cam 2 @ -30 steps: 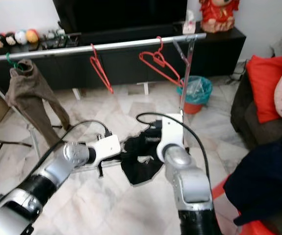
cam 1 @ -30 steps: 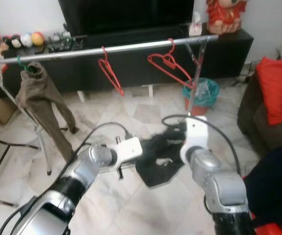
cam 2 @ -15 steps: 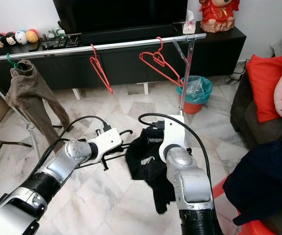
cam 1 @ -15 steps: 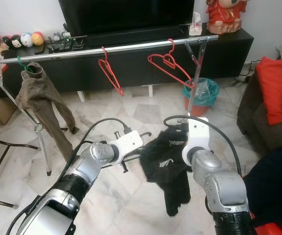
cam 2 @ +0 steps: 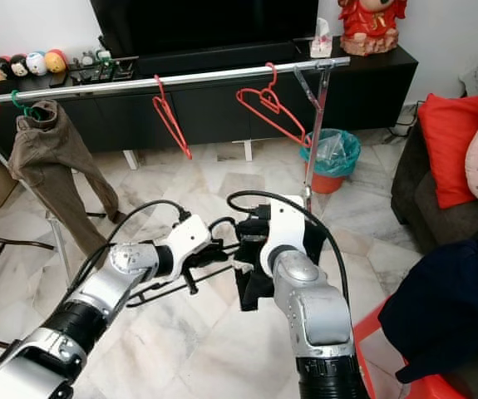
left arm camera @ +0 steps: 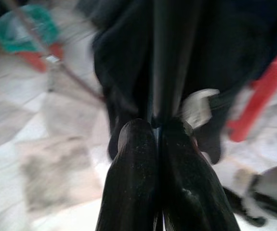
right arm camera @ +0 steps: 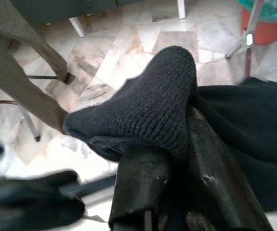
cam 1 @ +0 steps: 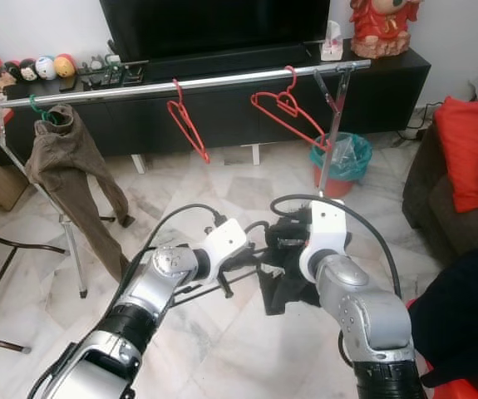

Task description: Hang hanger

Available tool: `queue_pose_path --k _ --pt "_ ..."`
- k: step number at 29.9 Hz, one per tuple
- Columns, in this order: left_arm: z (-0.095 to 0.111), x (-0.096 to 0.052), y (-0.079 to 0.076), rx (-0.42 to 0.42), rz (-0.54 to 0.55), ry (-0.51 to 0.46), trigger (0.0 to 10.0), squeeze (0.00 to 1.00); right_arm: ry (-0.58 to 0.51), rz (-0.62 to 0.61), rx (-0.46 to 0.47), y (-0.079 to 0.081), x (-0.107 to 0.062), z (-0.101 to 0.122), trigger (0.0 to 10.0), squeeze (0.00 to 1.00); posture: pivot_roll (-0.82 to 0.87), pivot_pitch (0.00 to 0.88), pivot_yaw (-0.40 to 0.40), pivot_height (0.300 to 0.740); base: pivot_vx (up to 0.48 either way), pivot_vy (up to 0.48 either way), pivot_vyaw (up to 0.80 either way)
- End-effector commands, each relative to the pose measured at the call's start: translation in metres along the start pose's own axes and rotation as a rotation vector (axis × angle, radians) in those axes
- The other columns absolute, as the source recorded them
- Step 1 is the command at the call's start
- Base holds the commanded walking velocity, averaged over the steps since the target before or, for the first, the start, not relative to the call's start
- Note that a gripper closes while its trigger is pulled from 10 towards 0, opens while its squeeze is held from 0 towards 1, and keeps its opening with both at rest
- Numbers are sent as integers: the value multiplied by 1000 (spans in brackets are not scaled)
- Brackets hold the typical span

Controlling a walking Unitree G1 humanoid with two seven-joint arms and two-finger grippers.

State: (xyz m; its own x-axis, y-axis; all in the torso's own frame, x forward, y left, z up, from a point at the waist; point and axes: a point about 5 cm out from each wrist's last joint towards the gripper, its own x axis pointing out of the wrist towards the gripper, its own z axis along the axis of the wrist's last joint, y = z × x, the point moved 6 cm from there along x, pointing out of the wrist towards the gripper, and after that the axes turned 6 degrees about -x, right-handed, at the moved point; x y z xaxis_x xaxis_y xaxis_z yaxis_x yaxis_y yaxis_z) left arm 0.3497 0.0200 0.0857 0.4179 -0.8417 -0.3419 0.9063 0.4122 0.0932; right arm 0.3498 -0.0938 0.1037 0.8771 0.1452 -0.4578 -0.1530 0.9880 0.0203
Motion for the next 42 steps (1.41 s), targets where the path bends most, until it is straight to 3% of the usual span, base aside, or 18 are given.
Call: queue_pose_path --k 1,7,10,14,19,22,23,26,29,32,34,35,38,40,42 --pt "5 -2 -3 11 -26 -17 10000 0 -53 60 10 16 -5 16 10000 0 -42 33 106 740 0 0 0" --pt "-2 -5 -21 -14 -139 0 10000 0 -64 116 12 28 -9 21 10000 0 -42 34 106 740 0 0 0" --pt "-4 -10 -30 -10 -215 23 10000 0 -67 113 -10 25 -8 21 10000 0 -42 35 107 740 0 0 0" --pt "-5 -13 -31 -10 -224 24 10000 0 -66 101 -22 19 -8 21 10000 0 -42 35 106 740 0 0 0" --pt "4 -15 -41 -50 -286 -27 10000 0 -43 138 -57 24 -7 14 10000 0 -42 34 106 740 0 0 0" --pt "9 -17 -45 -61 -312 -48 10000 0 -36 112 -67 15 -5 10 10000 0 -42 35 107 740 0 0 0" --pt "8 -18 -45 -55 -314 -34 10000 0 -34 86 -96 6 -3 10 10000 0 -40 36 108 740 0 0 0" --pt "7 -14 -32 -9 -223 -32 10000 0 -7 71 -215 -4 -2 4 10000 0 -40 36 107 740 0 0 0" --pt "11 -7 -12 -9 -77 -50 10000 0 -1 134 -253 4 -5 2 10000 0 -40 37 107 740 0 0 0" --pt "18 -4 -4 -32 -24 -79 10000 0 8 158 -288 7 -8 0 10000 0 -41 38 108 740 0 0 0" --pt "22 -4 -11 -37 -69 -94 10000 0 20 173 -329 8 -9 -4 10000 0 -43 40 111 740 0 0 0" --pt "23 -5 -23 -34 -145 -95 10000 0 36 184 -365 6 -10 -9 10000 0 -44 40 112 740 0 0 0" --pt "23 -6 -28 -29 -170 -96 10000 0 53 214 -410 3 -13 -16 10000 0 -44 39 113 740 0 0 0" --pt "22 -5 -24 -22 -137 -97 10000 0 61 231 -436 1 -15 -18 10000 0 -44 39 112 740 0 0 0" --pt "23 -1 -10 -2 -32 -100 10000 0 60 253 -444 3 -19 -18 10000 0 -46 39 111 740 0 0 0"
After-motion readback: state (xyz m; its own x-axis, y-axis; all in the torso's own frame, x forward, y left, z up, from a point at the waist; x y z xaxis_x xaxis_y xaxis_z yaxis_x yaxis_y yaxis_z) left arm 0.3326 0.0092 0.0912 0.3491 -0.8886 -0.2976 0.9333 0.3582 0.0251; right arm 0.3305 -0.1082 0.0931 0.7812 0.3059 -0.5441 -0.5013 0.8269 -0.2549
